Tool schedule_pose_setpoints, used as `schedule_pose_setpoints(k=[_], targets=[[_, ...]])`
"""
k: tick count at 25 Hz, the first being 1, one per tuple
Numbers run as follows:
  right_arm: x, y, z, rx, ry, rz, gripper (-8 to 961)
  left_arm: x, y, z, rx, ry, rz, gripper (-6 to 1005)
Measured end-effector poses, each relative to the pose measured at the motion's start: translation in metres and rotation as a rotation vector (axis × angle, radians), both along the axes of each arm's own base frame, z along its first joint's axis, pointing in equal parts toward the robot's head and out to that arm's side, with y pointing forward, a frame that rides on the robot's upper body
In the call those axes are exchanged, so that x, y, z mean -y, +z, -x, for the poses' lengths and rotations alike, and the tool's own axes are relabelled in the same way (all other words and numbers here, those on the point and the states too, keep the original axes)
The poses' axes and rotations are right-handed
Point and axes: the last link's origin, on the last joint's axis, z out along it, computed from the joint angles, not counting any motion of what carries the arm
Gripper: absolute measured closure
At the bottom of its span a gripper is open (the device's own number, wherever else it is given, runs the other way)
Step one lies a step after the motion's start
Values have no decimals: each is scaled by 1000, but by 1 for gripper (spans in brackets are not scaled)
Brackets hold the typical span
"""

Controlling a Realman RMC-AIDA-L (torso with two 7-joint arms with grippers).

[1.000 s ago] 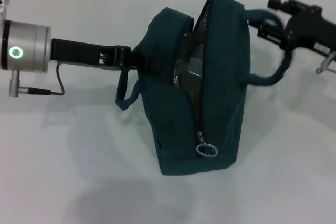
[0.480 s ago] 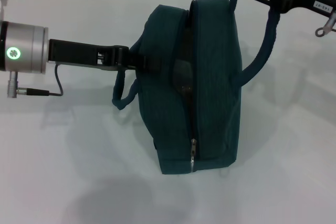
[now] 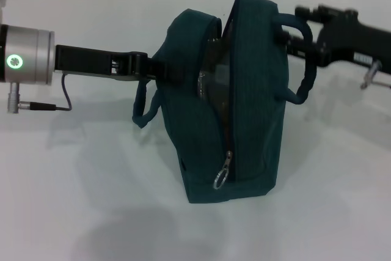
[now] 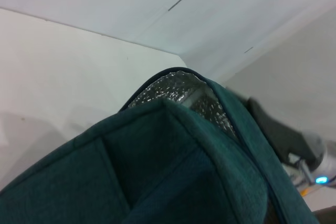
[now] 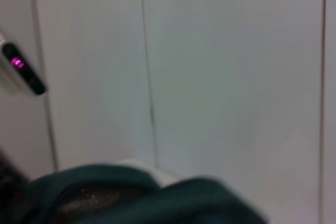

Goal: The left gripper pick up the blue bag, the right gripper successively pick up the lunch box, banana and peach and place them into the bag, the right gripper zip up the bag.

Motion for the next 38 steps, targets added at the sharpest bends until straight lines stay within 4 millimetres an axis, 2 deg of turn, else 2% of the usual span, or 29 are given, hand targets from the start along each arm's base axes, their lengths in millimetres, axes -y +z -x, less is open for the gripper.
schedule_pose_setpoints(k=[4, 6, 11, 28, 32, 38], targets=[[20, -7, -12, -27, -18, 92, 333, 0, 2, 2, -3, 4, -3, 961], [30, -4, -17, -52, -22, 115, 333, 0, 2, 2, -6, 4, -1, 961], [34, 12, -25, -81, -33, 71, 332, 0, 1, 1, -7, 2, 1, 961], [56, 51, -6, -253, 183, 91, 333, 1, 0, 2, -2, 10, 5, 962], [67, 48, 1, -303, 257, 169, 333, 1, 0, 2, -1, 9, 4, 962], [89, 24, 0, -264, 341, 457, 333, 0, 0, 0, -1, 5, 4, 962]])
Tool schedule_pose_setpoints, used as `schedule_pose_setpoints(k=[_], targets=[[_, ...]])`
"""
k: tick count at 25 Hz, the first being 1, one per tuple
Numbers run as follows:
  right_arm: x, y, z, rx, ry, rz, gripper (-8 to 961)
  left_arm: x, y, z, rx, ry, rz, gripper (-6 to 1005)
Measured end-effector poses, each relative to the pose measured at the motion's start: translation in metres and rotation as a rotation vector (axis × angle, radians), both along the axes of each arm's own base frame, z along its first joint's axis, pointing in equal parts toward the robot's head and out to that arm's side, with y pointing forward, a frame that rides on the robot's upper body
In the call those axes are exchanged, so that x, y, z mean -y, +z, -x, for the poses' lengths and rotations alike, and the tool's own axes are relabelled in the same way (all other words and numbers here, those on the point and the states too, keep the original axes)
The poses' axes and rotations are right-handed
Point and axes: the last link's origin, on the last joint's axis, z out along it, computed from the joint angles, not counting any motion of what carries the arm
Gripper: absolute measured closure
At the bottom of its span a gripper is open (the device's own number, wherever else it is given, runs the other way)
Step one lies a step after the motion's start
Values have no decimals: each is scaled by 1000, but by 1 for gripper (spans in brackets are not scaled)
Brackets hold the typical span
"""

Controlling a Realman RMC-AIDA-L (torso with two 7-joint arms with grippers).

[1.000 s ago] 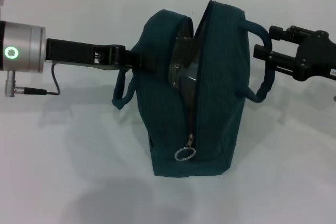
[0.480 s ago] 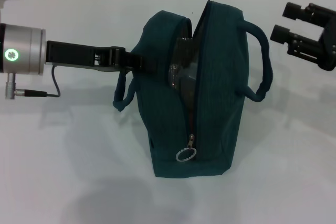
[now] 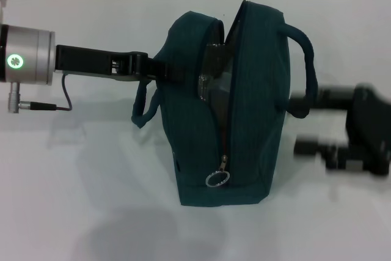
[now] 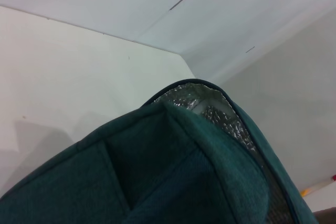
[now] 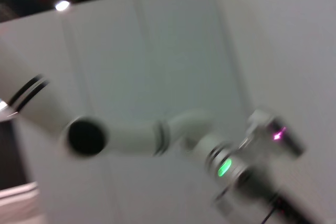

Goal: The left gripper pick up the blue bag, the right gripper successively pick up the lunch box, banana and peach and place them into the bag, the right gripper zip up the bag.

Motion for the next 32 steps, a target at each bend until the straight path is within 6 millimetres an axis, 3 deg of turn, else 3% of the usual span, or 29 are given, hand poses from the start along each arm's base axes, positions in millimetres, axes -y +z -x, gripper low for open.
schedule_pose_setpoints(k=[6, 12, 32], targets=[[11, -38, -16, 160, -24, 223, 332, 0, -1, -2, 4, -2, 0, 962], [1, -67, -14, 245, -71, 304, 333, 0, -1, -2, 6, -3, 1, 962], [-13, -85, -4, 285, -86, 262, 333, 1, -4, -4, 9, -9, 6, 962]])
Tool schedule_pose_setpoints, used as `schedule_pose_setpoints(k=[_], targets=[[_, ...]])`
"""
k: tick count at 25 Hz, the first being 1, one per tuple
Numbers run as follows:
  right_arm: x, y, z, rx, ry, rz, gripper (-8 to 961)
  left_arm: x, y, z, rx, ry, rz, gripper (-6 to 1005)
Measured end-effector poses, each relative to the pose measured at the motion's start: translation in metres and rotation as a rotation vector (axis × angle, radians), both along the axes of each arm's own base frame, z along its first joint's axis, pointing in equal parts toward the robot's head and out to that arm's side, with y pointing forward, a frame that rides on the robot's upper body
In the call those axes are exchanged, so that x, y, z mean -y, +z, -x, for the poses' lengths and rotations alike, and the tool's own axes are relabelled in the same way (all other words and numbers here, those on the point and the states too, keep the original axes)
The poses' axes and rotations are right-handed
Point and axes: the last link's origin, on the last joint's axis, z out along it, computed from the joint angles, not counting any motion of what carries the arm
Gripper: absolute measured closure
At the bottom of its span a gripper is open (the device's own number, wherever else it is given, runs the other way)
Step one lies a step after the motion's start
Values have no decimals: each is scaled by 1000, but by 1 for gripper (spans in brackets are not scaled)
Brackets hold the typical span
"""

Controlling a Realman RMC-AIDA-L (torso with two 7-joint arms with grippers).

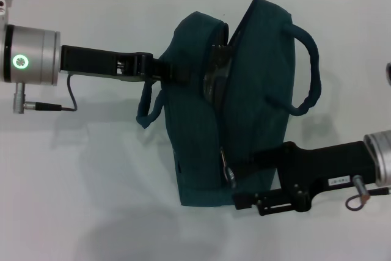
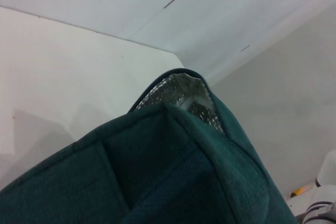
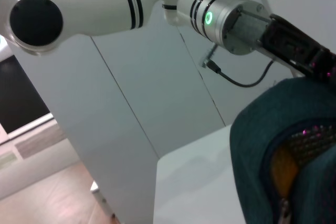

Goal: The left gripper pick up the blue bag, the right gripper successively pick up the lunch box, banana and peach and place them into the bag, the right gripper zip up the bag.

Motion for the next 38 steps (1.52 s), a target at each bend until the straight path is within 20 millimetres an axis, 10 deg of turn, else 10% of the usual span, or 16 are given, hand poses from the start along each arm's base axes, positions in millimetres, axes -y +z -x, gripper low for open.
schedule_pose_setpoints(k=[22, 38], targets=[[-8, -21, 10, 49, 10, -39, 332, 0, 1, 2, -4, 3, -5, 960], [-14, -19, 3, 41, -48, -111, 890, 0, 2, 3, -6, 4, -6, 961]])
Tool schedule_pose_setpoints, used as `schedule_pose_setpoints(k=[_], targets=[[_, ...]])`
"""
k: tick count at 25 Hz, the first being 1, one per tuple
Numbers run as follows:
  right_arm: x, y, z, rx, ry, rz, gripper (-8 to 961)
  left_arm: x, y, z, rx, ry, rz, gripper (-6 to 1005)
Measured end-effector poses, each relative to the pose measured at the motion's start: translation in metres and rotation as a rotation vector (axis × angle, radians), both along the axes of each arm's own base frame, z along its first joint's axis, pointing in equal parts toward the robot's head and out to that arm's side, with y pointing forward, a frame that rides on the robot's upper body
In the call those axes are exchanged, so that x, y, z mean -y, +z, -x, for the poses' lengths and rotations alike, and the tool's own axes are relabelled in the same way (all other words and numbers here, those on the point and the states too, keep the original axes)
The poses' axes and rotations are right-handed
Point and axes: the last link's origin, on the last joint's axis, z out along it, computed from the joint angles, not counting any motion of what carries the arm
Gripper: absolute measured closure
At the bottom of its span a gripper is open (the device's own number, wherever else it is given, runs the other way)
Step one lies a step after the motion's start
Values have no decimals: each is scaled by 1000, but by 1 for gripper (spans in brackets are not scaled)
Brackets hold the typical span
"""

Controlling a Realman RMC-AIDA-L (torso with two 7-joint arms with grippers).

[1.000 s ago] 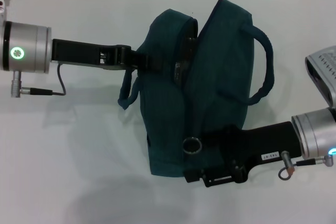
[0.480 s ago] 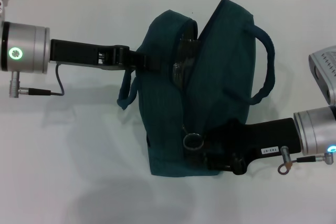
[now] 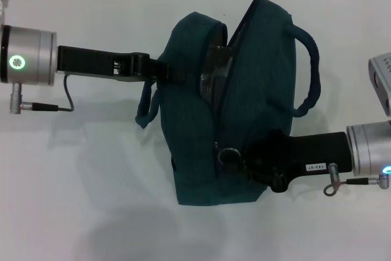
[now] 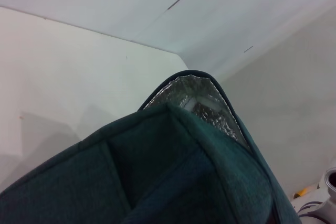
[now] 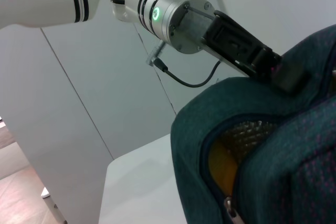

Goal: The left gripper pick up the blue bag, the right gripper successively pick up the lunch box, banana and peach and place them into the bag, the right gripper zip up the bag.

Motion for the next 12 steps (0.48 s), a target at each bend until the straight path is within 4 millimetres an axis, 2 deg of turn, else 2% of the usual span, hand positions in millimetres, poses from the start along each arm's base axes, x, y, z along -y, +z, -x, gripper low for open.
schedule_pose_setpoints(k=[3, 12], targets=[[1, 0, -1, -1, -2, -3, 923, 0, 0, 0, 0, 1, 0, 961], [4, 6, -11, -23, -40, -23, 931, 1, 0, 2, 0, 5, 0, 961]])
